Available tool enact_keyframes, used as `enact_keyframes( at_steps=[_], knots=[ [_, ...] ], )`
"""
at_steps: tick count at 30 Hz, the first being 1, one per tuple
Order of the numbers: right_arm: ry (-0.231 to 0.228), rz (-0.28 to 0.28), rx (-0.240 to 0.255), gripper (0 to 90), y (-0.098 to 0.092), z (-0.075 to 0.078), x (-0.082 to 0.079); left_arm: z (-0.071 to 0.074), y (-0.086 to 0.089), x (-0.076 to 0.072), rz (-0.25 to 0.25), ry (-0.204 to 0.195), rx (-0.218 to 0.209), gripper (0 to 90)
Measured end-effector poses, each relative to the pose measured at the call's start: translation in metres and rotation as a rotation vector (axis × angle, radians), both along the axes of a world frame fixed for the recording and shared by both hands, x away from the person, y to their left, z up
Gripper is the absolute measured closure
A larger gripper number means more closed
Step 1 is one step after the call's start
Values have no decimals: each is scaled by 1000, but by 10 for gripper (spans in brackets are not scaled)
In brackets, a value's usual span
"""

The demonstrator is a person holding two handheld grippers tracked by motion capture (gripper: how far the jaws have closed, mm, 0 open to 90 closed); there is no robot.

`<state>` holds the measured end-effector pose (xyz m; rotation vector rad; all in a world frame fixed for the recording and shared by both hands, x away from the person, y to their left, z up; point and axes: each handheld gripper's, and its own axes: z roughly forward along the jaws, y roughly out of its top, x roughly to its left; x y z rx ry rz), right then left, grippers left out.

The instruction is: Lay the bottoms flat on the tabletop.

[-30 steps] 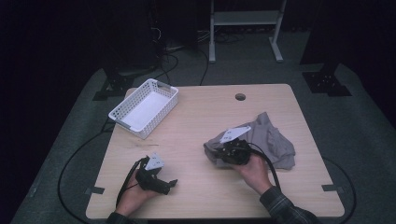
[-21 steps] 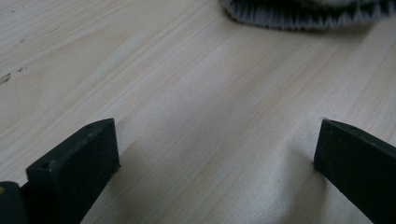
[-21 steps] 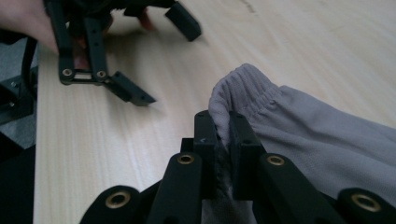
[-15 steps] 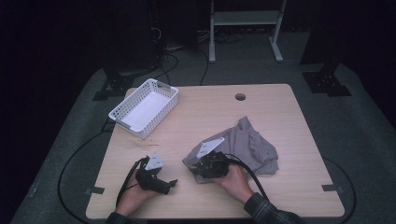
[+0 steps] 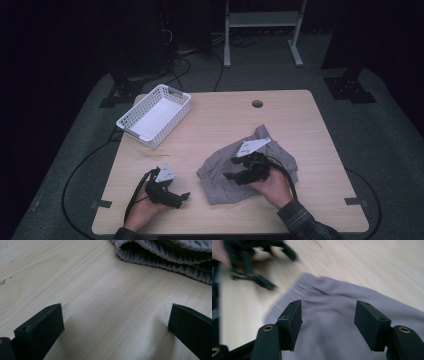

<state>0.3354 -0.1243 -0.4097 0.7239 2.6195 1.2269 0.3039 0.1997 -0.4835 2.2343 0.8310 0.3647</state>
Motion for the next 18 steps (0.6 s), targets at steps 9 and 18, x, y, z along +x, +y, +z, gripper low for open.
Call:
enact_keyframes(
  at_steps=[9, 18],
  knots=[
    [-20, -229, -61, 311, -84, -1, 24, 15, -7, -4, 5, -56, -45, 62],
    [15, -349, -55, 303, -144, -12, 39, 35, -27, -14, -93, -76, -127, 442]
  ],
)
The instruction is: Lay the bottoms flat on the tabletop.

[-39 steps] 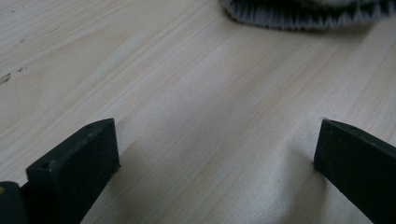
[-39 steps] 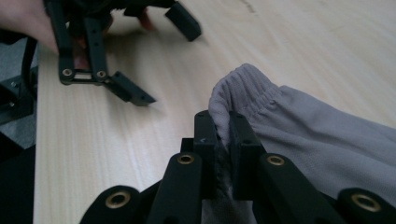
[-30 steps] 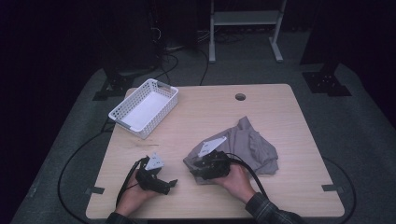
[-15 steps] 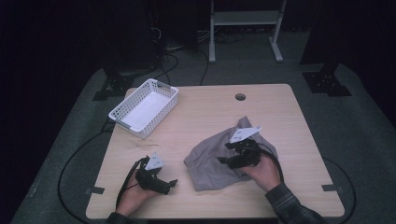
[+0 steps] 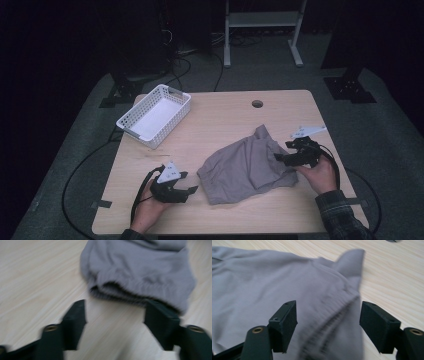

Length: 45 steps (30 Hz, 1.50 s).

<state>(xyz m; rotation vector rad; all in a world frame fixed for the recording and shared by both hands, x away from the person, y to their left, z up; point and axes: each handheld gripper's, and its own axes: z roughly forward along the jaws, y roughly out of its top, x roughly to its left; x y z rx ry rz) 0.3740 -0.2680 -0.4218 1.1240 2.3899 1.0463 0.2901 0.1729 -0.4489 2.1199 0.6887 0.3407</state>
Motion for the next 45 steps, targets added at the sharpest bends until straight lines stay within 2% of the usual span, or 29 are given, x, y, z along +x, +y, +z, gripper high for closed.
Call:
enact_keyframes(
  at_steps=[4, 6, 8, 11, 12, 14, 16, 17, 20, 23, 25, 28, 31, 40, 45],
  knots=[
    [10, -16, 23, 390, -13, -4, 5, 10, -14, -3, -7, 29, -26, 653],
    [29, -7, 27, 483, -14, -6, 7, 11, -23, -2, -21, 47, -26, 736],
    [31, 2, 5, 633, -13, -8, 7, 10, -31, 0, -32, 60, -23, 793],
    [19, 29, -16, 768, -10, -10, 7, 5, -41, 5, -47, 84, 1, 888],
    [23, 33, -15, 788, -9, -11, 8, 3, -44, 6, -55, 95, 3, 899],
    [30, 41, -29, 844, -9, -13, 10, -2, -50, 7, -63, 104, 40, 899],
    [50, 42, -37, 882, -9, -18, 13, -6, -54, 9, -54, 115, 50, 897],
    [58, 50, -48, 891, -9, -21, 15, -8, -55, 11, -58, 126, 68, 897],
    [90, 57, -81, 896, -8, -30, 18, -11, -56, 16, -44, 138, 68, 897],
    [115, 65, -125, 897, -6, -38, 20, -12, -57, 20, -38, 138, 86, 894],
    [121, 71, -109, 897, -7, -39, 20, -12, -58, 22, -34, 125, 108, 894],
    [120, 81, -127, 898, -5, -39, 17, -10, -60, 27, -22, 95, 158, 894],
    [121, 99, -136, 898, -3, -38, 12, -9, -61, 32, -15, 82, 178, 885],
    [143, 173, -138, 898, 9, -37, -6, -9, -59, 58, 21, 106, 151, 885],
    [146, 226, -138, 898, 18, -37, -15, -8, -60, 70, 41, 102, 146, 879]
  ],
)
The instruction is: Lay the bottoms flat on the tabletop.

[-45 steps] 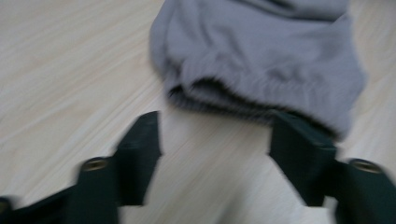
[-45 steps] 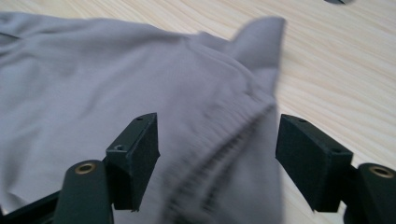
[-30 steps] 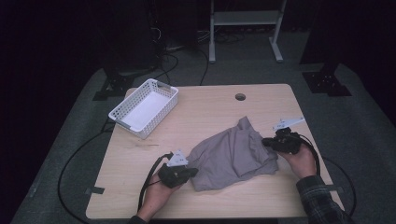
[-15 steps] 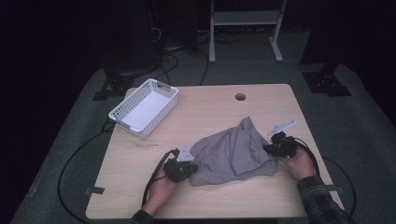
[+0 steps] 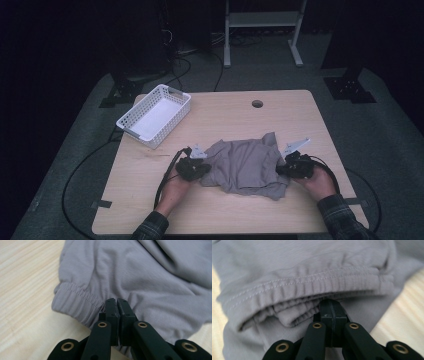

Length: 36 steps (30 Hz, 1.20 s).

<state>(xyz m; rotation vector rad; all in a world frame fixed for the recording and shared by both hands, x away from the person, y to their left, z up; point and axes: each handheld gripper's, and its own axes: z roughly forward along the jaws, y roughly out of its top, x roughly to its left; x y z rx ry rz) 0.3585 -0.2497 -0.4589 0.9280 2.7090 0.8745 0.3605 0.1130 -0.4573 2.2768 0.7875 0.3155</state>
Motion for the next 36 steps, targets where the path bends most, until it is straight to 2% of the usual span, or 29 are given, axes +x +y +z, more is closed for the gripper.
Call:
enact_keyframes(
  at_steps=[4, 8, 14, 17, 24, 29, 31, 33, 36],
  knots=[
    [16, 48, 14, 898, 11, 0, -9, 0, 1, 11, 16, 3, -4, 872],
    [18, 106, 19, 898, 24, -1, -16, -1, 0, 21, 24, 14, -31, 872],
    [39, 174, 32, 898, 44, -1, -24, -2, -4, 30, 26, 12, -35, 872],
    [45, 203, 34, 898, 56, -1, -29, -2, -6, 35, 22, 23, -44, 868],
    [21, 308, 36, 898, 91, -2, -44, -1, -14, 38, 2, 18, -38, 859],
    [11, 349, 39, 898, 106, -2, -50, -1, -20, 38, -7, 11, -32, 839],
    [8, 346, 32, 896, 107, -1, -51, 0, -18, 37, -2, 11, -38, 818],
    [-2, 343, 41, 838, 103, 2, -50, 3, -15, 37, -3, 4, -39, 791],
    [-38, 315, 91, 711, 91, 12, -47, 12, -7, 32, 6, 0, -73, 760]
  ],
)
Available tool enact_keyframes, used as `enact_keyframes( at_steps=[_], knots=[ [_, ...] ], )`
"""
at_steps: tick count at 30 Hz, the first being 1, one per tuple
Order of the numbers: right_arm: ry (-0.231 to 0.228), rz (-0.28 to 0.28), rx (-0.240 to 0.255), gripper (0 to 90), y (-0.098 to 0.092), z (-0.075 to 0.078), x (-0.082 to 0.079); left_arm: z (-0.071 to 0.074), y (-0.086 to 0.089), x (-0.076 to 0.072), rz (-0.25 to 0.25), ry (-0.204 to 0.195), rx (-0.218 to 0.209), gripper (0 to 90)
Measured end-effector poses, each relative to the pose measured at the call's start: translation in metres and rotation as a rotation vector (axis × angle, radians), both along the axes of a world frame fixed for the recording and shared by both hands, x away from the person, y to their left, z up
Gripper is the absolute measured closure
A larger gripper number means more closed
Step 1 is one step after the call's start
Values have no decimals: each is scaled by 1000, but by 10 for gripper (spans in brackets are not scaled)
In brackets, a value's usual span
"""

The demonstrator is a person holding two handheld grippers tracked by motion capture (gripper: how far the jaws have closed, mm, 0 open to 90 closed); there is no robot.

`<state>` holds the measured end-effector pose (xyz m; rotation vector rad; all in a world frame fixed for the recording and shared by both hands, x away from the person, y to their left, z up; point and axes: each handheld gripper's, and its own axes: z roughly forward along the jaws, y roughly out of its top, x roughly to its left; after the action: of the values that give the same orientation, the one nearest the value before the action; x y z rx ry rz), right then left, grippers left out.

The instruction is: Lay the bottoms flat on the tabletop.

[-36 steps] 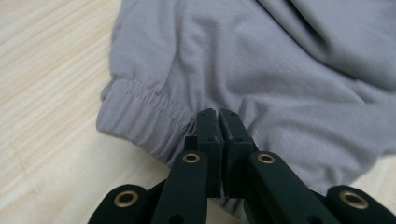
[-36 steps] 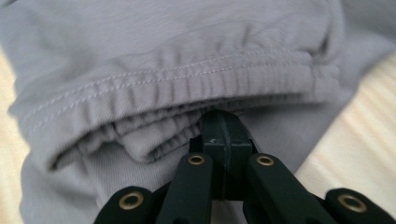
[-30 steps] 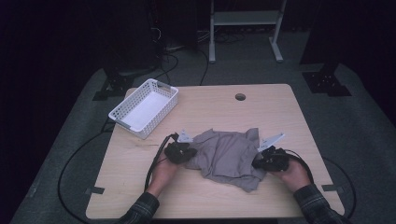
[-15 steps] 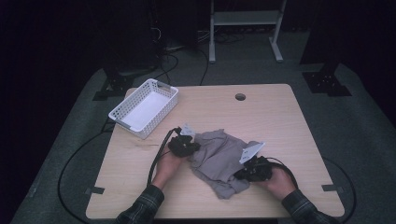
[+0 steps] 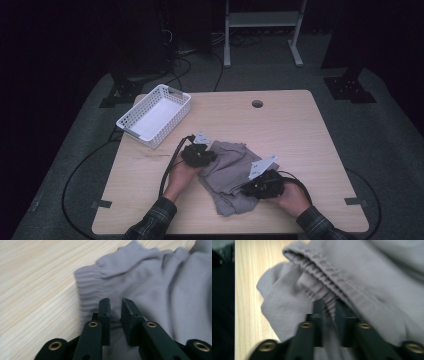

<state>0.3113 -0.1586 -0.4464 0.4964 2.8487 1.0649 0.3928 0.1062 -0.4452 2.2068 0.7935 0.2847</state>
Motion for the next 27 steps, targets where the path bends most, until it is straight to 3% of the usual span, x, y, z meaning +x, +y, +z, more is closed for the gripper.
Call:
enact_keyframes(
  at_steps=[5, 7, 10, 15, 18, 22, 24, 27],
  knots=[
    [-43, -110, 86, 544, -28, 20, 8, 12, 9, -12, 1, 2, -33, 635],
    [-79, -173, 90, 469, -41, 23, 14, 13, 12, -18, -11, 5, -22, 567],
    [-88, -248, 74, 418, -58, 20, 25, 14, 16, -29, -14, 2, -13, 535],
    [-65, -331, 44, 400, -80, 9, 44, 12, 19, -47, -25, 27, -8, 521],
    [-32, -345, 31, 400, -87, -1, 52, 5, 16, -57, -56, 48, 30, 476],
    [8, -322, 10, 478, -85, -10, 56, -6, 10, -60, -76, 65, 93, 451],
    [22, -304, -17, 533, -82, -14, 57, -11, 7, -58, -83, 79, 104, 485],
    [32, -282, -30, 642, -78, -16, 56, -14, 5, -57, -93, 66, 140, 579]
  ],
)
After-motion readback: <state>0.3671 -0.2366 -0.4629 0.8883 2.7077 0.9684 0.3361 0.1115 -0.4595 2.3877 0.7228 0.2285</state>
